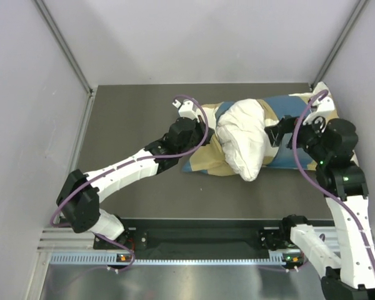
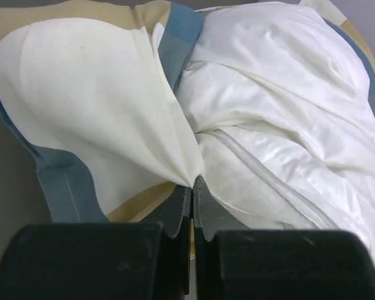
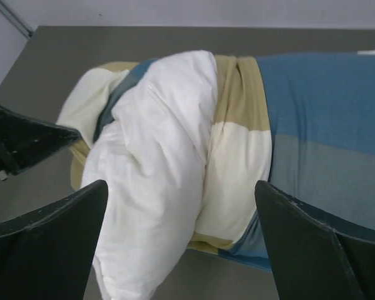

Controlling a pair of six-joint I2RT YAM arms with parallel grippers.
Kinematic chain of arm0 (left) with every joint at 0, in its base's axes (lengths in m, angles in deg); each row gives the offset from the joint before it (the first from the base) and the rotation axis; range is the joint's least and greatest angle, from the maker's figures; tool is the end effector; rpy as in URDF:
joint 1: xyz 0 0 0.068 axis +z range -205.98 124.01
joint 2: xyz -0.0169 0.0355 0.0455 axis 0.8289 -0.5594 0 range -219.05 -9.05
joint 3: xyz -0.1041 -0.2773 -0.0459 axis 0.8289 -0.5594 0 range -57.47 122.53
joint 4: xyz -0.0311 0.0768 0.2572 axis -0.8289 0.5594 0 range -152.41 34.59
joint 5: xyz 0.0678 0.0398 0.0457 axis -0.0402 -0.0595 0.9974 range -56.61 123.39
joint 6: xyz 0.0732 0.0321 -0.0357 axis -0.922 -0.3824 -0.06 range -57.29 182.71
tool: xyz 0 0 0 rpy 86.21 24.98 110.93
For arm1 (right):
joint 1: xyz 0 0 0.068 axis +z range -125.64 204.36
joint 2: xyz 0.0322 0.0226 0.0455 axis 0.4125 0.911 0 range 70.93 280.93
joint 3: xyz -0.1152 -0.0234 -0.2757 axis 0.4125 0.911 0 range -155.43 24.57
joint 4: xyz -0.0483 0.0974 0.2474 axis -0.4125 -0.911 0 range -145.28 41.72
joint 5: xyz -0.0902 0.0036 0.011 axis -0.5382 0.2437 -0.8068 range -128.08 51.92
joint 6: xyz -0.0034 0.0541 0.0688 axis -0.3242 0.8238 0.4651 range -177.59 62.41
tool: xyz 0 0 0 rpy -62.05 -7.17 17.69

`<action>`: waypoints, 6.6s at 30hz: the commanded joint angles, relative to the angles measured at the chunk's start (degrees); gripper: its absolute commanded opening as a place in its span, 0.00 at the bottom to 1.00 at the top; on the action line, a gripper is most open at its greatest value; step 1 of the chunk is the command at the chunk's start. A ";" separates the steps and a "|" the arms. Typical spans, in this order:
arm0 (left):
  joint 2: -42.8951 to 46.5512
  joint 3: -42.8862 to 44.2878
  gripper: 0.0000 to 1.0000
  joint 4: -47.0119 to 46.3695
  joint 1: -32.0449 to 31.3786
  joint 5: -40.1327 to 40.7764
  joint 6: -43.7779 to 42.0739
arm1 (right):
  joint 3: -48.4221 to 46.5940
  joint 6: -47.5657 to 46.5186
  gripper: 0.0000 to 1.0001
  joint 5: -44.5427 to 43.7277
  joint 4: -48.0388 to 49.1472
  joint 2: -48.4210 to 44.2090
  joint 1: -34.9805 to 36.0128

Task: Remove the pillowcase from the pillow
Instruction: Pull out the pillow

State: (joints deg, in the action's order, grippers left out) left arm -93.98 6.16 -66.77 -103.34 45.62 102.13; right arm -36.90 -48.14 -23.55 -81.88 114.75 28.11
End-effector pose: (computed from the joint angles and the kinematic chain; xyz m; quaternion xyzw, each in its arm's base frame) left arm 0.2805 -0.2805 0.3240 -0.0080 0.8014 -0.3445 0.4889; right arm 0.1755 0.0309 0.4089 -0.0367 0.7947 0.1689 0.5818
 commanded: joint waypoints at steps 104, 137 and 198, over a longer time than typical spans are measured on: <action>-4.88 21.87 0.67 9.02 -13.36 14.13 -15.34 | 6.54 -0.66 0.00 -18.48 -6.21 2.33 -3.31; -26.24 35.29 0.82 8.01 -18.39 18.88 -15.69 | 8.04 -0.14 0.00 -15.93 -7.09 -0.48 -1.02; -1.37 14.14 0.00 -0.47 -3.09 11.42 -24.30 | 0.84 -3.74 0.69 -8.73 -7.44 -0.57 0.82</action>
State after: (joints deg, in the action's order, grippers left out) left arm -95.05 14.23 -63.20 -107.45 43.59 85.08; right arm -31.96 -45.89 -26.44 -80.92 116.27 31.13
